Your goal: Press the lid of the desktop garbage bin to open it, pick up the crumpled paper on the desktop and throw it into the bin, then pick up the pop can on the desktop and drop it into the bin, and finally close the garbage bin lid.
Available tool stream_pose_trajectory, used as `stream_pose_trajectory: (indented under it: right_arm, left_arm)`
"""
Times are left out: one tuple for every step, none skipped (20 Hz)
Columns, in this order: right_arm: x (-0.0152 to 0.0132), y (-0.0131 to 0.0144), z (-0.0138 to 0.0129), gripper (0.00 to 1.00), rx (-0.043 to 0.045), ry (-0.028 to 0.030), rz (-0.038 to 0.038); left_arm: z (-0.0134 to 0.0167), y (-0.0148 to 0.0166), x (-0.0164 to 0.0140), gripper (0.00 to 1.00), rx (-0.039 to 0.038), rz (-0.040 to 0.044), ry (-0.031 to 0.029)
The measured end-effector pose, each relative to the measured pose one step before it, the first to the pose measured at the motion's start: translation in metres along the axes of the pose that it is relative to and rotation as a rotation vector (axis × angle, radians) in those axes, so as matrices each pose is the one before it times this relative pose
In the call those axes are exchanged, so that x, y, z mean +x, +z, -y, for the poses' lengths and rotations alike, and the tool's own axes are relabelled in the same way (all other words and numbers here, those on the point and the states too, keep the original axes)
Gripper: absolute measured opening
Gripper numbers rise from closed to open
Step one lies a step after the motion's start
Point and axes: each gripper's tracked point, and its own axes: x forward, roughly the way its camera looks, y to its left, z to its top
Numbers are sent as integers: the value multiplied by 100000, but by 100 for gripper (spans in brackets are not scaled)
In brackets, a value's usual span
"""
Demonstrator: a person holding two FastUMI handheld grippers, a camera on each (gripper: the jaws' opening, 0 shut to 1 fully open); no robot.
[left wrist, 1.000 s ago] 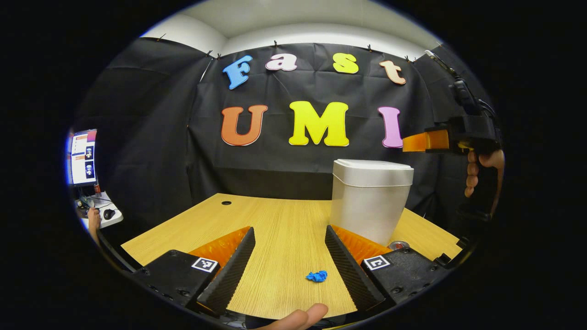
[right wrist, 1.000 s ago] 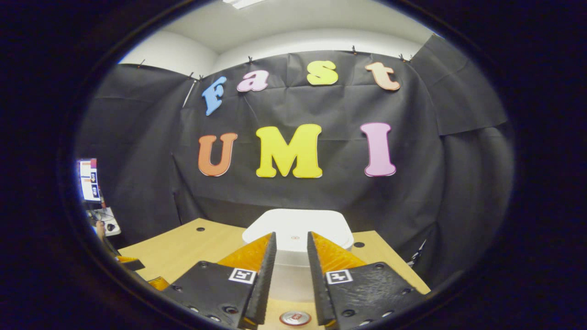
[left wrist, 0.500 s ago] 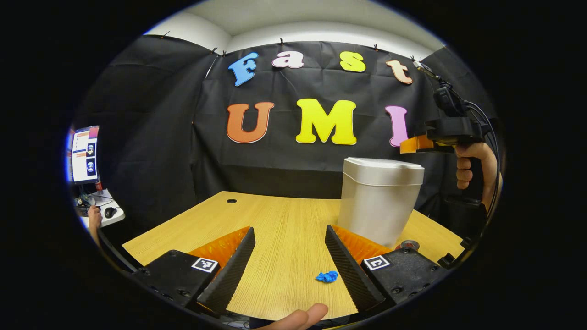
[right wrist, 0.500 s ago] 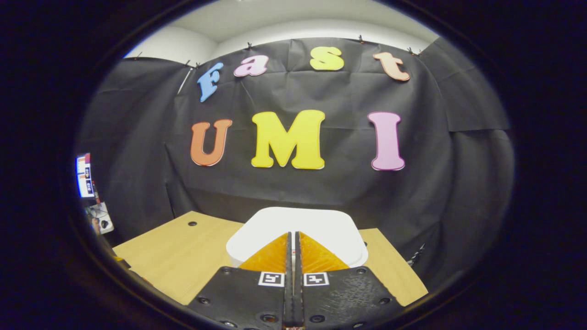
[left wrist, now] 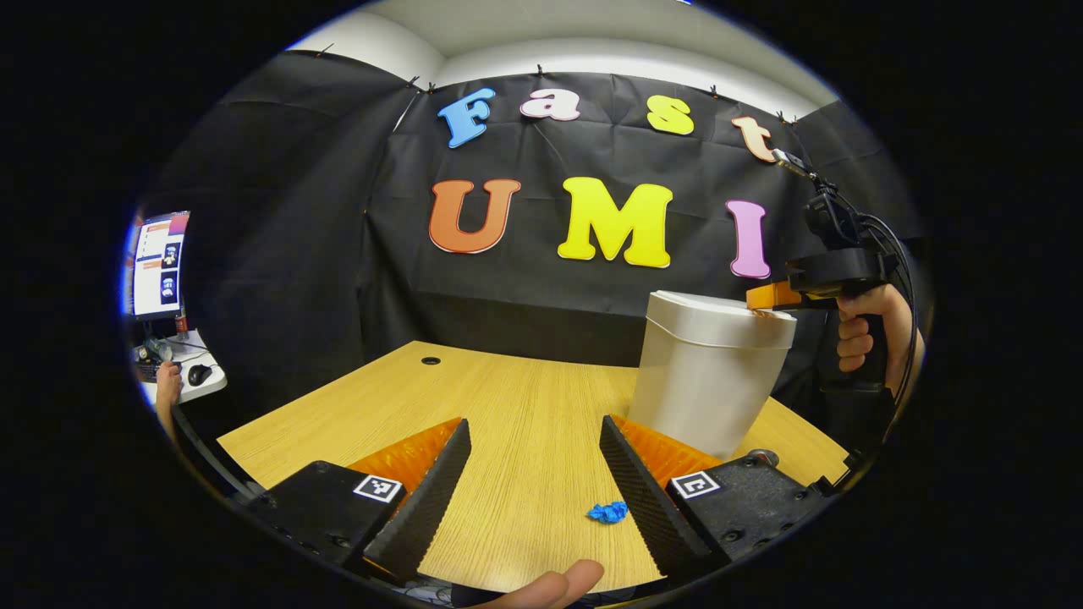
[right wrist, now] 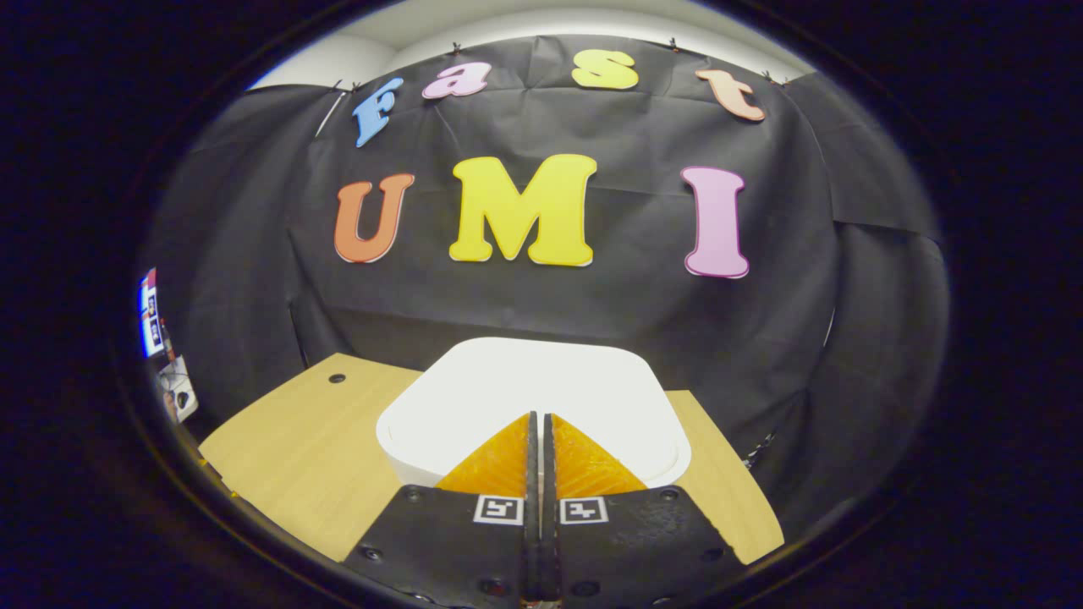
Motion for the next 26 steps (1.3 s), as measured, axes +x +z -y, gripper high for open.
stream_pose_trajectory:
  right_arm:
    - [-260,125,65,1,-3563,-1491,1234]
    - [-623,142,207,1,-3001,-1557,1808]
    - [-1182,53,345,1,-1388,-2547,2787]
    - [-1148,113,-54,1,165,-128,1866]
    - [-1119,-500,-21,1,-244,-896,171]
    - [-738,77,-427,1,1214,1454,1317]
    - [-834,-839,-104,1,963,1368,1304]
    - [-933,-406,-406,0,1594,2267,323]
    - [-1076,-368,-349,0,1545,1745,463]
    - [-1041,96,1,1,1162,679,1924]
    - [-1134,267,67,1,952,696,2296]
    - [-560,-119,91,0,700,37,1174]
    - [-634,55,-76,0,739,969,994]
    - [-474,-50,-84,0,450,120,798]
    - [-497,34,109,1,-68,-240,823]
    - [-434,-202,-142,1,-43,436,767]
    - [-350,-397,-106,1,-303,-61,-38]
    - [-313,-720,-15,1,-346,148,-330]
    - [-348,-726,-222,1,-211,391,-670]
    - [-335,-945,-303,1,31,1094,-523]
    - [-431,-920,-727,1,315,2138,198]
    - [-437,-1289,-395,0,-203,906,-757]
    - [-579,-1151,-147,1,1098,844,205]
    - [-627,-908,-171,1,2028,871,719]
    - [-641,-807,-91,1,2020,1039,840]
    - [-753,-782,99,1,1539,395,1160]
  left_arm:
    - [58,-165,19,99,-632,-631,-514]
    - [123,-65,-36,99,-319,-359,-503]
    - [66,32,-12,99,302,-157,-408]
    - [96,-100,51,99,633,73,-389]
    - [42,146,14,99,593,371,-322]
    - [12,-75,121,99,395,3,-177]
    - [51,-140,20,99,197,-253,-576]
    - [123,168,-28,99,212,608,-595]
    - [31,111,-15,99,129,466,-236]
    - [-230,-126,13,99,25,175,360]
    - [-74,-36,-36,99,-26,-41,296]
    - [49,-69,43,99,128,-118,-37]
    - [15,46,117,99,106,-88,-99]
    - [29,-36,-74,99,168,-178,-166]
    - [116,-176,132,99,532,-303,-320]
    - [60,7,100,99,1212,258,-104]
    - [82,3,34,99,1641,193,-680]
    - [161,-167,121,99,2159,-426,-798]
    - [-15,-305,279,99,2492,-479,-391]
    - [8,-277,211,99,2778,-650,-327]
    - [140,-484,237,99,2285,-877,-413]
    - [408,-305,297,99,1258,-272,-1833]
    - [857,-359,495,99,-576,-393,-3283]
    - [726,-894,474,99,-1744,-2986,-2959]
    - [322,-983,419,99,-1871,-3342,-1519]
    - [360,-631,263,99,-1307,-2386,-749]
